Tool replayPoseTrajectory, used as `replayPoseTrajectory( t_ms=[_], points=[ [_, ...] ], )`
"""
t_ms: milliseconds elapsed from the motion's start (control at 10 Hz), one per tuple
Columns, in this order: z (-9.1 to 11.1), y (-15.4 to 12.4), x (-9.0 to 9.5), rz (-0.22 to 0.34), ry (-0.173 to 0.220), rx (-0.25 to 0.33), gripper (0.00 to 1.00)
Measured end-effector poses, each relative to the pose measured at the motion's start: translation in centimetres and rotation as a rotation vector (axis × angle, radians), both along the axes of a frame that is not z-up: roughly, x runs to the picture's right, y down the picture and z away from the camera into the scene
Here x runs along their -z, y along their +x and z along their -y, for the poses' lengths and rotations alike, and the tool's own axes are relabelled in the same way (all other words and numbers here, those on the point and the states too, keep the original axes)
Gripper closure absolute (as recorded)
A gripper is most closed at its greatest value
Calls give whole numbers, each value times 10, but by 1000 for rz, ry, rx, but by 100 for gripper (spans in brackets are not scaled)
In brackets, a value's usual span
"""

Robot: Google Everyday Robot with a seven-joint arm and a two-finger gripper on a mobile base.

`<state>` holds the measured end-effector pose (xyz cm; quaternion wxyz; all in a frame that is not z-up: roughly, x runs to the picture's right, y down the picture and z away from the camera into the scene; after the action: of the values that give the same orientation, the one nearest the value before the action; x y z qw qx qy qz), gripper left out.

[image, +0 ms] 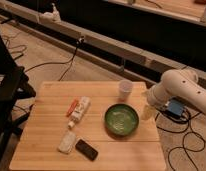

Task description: Pick up the ceramic cup

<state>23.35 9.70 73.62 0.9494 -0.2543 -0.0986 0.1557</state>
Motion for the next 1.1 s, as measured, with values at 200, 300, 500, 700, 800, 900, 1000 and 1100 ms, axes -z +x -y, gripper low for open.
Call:
replayPoseTrajectory(
  t_ms=[200,300,500,700,800,900,1000,1100],
  points=[
    [0,0,0,0,0,0,20],
    [0,2,1,-4,1,2,20],
    [2,12,3,-12,2,19,20],
    [12,15,-6,20,22,76,20],
    [19,12,-13,30,33,95,20],
    [32,6,-28,37,48,111,20],
    [40,2,-38,37,59,118,20],
    [51,-5,-50,40,73,129,20]
  ],
)
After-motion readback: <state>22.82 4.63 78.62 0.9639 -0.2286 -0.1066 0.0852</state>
